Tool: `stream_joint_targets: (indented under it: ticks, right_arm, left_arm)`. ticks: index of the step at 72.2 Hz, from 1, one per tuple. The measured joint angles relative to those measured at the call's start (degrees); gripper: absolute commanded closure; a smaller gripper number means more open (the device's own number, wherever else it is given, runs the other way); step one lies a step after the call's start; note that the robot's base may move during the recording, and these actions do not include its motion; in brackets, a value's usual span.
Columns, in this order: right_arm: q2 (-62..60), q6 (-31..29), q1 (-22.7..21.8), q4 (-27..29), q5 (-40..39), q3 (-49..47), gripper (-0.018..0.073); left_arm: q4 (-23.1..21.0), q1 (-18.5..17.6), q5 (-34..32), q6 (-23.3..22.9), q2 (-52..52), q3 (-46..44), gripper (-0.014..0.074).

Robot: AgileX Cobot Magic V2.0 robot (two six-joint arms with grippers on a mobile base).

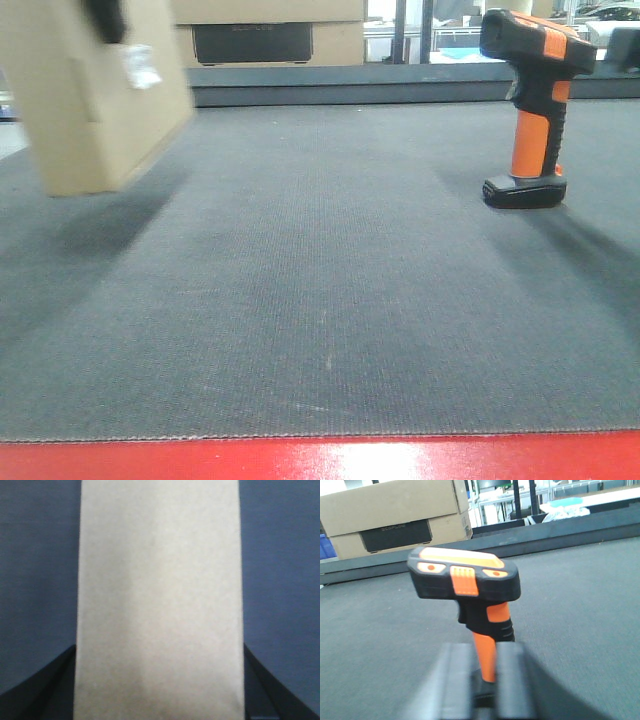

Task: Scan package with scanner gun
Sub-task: 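Lower the box back onto the table and open the left gripper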

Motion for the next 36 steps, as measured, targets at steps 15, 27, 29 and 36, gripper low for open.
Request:
stream_joint_targets:
  ticks: [15, 27, 29, 36]
  right_arm:
    - [-9.12, 0.00, 0.00, -0.11, 7.65, 0.05, 0.0727]
    - [-15.39, 0.00, 0.00, -0.21, 15.02, 0.05, 0.0727]
    - [-16.37, 0.00, 0.00, -0.21, 16.23, 0.05, 0.0727]
    - [-18.27, 0.00, 0.00, -0.21, 19.26, 0.05, 0.0727]
  left_arm:
    - [-1.41, 8.00, -0.62, 6.67, -0.03, 2.42, 0.0708]
    - [-1.41, 9.76, -2.84, 8.48, 0.26, 3.82, 0.0708]
    - [-1.41, 9.85, -2.99, 9.05, 0.57, 3.92, 0.0708]
    - [-1.50, 9.85, -3.21, 10.52, 1.96, 4.20, 0.0708]
